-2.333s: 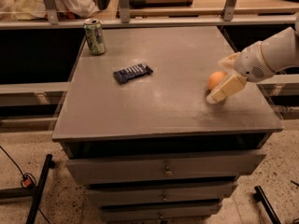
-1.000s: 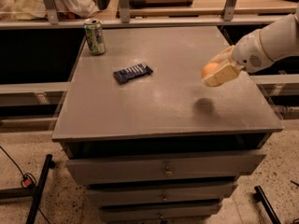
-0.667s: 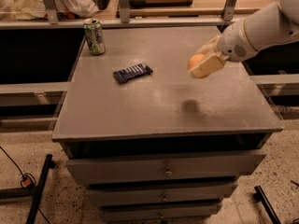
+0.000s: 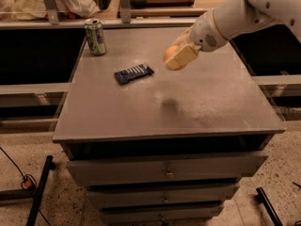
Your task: Move orange near rxbar blueberry
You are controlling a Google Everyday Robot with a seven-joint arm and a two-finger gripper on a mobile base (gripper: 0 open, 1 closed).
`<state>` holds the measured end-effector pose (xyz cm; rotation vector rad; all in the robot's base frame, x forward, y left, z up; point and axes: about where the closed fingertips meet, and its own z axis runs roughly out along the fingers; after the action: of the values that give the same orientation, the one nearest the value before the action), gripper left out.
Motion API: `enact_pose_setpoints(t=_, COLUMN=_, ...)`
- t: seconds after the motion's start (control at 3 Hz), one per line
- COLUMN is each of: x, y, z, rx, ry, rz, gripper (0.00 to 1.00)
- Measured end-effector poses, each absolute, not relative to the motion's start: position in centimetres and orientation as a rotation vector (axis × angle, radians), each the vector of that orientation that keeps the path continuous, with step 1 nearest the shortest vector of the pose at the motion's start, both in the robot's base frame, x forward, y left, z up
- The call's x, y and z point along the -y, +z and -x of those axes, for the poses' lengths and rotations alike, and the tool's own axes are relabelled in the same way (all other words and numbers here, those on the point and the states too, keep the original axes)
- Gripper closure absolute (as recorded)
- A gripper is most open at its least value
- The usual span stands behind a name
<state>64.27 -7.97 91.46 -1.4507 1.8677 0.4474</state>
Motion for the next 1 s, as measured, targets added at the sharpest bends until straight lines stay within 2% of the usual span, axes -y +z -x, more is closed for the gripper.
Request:
enact_pose_setpoints(t=0.67, x=3.7, y=89.4, z=-65.4, rx=-1.832, ry=0.480, rz=1.501, gripper=1.00)
enact_pose_setpoints(t=1.0, x=2.8, y=88.3, z=-65.4, rx=-1.821, ry=0.486, rz=1.518, gripper=0.84)
